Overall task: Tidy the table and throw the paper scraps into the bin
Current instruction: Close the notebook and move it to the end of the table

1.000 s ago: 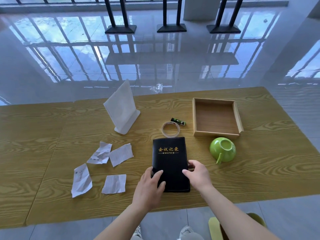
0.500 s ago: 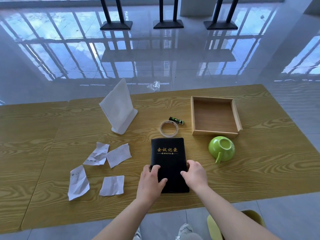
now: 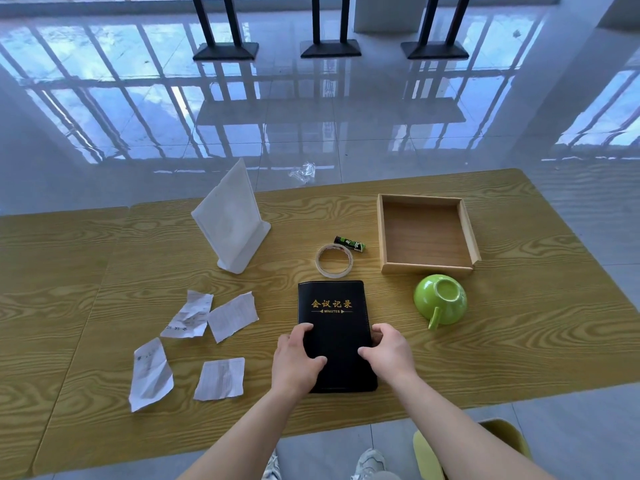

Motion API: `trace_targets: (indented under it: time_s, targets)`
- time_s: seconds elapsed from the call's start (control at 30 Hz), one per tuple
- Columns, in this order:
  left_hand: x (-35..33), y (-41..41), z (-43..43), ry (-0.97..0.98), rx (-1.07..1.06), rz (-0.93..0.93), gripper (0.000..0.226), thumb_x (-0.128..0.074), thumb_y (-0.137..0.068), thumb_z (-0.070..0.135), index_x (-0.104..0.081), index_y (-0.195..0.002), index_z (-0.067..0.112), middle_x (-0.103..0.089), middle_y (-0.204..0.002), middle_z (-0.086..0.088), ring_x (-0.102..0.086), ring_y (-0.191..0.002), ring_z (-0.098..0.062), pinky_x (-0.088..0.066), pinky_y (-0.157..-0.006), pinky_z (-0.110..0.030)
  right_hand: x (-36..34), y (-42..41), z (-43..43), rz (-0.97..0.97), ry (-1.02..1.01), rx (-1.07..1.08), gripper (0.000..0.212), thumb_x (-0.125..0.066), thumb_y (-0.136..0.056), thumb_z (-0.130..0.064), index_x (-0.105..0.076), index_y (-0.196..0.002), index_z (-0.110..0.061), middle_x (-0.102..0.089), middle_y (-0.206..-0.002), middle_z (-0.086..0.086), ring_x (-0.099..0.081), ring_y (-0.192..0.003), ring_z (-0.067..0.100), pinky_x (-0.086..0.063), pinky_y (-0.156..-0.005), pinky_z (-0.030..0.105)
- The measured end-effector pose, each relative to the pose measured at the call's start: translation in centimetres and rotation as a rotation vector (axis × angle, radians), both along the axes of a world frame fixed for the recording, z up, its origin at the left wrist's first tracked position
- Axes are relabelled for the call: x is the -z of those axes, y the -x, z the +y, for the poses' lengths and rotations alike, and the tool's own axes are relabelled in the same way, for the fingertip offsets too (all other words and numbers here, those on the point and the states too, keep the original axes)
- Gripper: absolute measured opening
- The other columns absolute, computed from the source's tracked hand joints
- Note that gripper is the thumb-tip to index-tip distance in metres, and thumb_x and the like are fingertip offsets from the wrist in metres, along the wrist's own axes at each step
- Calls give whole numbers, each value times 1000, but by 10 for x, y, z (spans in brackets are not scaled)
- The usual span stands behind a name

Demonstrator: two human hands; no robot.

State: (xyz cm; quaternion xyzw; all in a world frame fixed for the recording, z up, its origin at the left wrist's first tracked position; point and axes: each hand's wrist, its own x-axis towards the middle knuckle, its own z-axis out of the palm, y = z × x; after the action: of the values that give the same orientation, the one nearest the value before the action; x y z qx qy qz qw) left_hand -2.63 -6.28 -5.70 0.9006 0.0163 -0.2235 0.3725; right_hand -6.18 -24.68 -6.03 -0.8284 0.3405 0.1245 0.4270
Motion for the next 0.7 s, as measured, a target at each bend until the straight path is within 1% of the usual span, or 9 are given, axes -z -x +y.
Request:
trace_targets:
  time_s: [0.1, 0.2, 0.27, 0.37, 0.43, 0.53, 0.7]
  targets:
    - [-2, -3, 1, 5, -3, 1, 68, -78, -77, 24, -43, -134, 37, -49, -121, 0, -47, -107, -14, -43, -91, -28, -1, 1, -2, 8, -64, 52, 57, -77, -74, -18, -57, -127, -15, -67, -114, 3, -64, -101, 18, -53, -89, 34]
    - [-4, -3, 3, -13, 24, -13, 68, -76, -78, 23, -43, -136, 35, -51, -123, -2, -49, -113, -17, -44, -95, -31, -3, 2, -3, 5, -71, 49, 54, -78, -73, -21, -59, -124, -18, -68, -107, -1, -65, -92, 15, -54, -84, 33]
    - [-5, -1, 3, -43, 60, -30, 68, -73, -81, 24, -41, -139, 33, -50, -125, -3, -48, -117, -19, -44, -99, -32, -4, 4, 0, -12, -61, 33, 55, -76, -74, -21, -55, -125, -22, -67, -103, -3, -64, -91, 14, -54, -84, 33]
    - [-5, 5, 2, -124, 129, -82, 67, -65, -88, 29, -32, -147, 32, -45, -130, -6, -42, -123, -22, -41, -104, -33, -5, 8, 5, -42, -25, -21, 67, -73, -79, -19, -42, -138, -24, -63, -116, 4, -61, -105, 21, -52, -91, 37]
    - [-5, 9, 0, -171, 173, -137, 66, -60, -91, 33, -29, -150, 30, -41, -135, -7, -38, -127, -23, -38, -107, -34, -6, 10, 6, -74, 26, -58, 71, -72, -81, -17, -38, -143, -22, -60, -120, 7, -60, -109, 23, -51, -94, 38]
    - [-6, 16, 0, -205, 220, -182, 63, -53, -96, 36, -25, -152, 28, -35, -143, -10, -32, -133, -25, -32, -111, -34, -10, 14, 7, -128, 70, -94, 67, -69, -84, -13, -41, -144, -21, -56, -126, 10, -57, -114, 23, -47, -100, 36]
    - [-13, 22, -8, -206, 257, -242, 60, -48, -99, 37, -24, -152, 26, -31, -148, -13, -27, -136, -26, -28, -112, -34, -17, 25, 1, -190, 126, -136, 51, -63, -90, -14, -51, -140, -16, -54, -134, 6, -53, -123, 20, -41, -101, 28]
